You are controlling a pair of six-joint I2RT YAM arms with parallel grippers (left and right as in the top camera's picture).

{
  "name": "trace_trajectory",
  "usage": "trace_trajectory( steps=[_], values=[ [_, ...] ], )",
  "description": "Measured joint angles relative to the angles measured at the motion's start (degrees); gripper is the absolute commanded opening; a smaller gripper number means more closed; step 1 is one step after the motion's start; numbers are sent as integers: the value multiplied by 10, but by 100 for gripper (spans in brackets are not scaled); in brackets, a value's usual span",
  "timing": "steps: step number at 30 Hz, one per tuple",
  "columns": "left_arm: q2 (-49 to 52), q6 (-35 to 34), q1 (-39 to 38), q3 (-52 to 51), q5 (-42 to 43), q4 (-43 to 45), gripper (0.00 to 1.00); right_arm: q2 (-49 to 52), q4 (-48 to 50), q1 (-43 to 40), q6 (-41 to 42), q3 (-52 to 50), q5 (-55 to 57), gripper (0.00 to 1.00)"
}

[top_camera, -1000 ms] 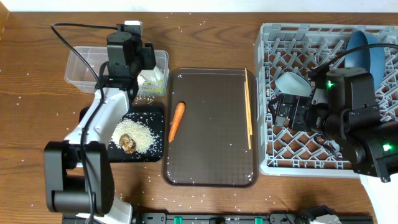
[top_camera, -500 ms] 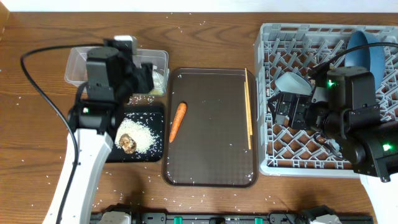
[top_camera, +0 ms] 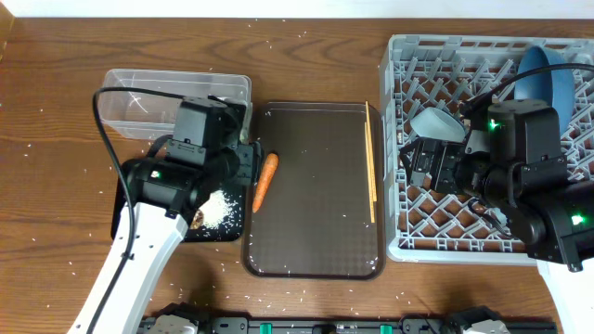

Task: Sort waste into correct bins and load items into the dishwasher rack
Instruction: 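Reach the left gripper to the carrot on the brown tray and grasp it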

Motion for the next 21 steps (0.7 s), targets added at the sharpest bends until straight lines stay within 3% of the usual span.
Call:
trace_trajectory(
  steps=[21],
  values=[
    [17,0,-13,0,0,-18,61,0,0,0,0,0,0,99]
  ],
)
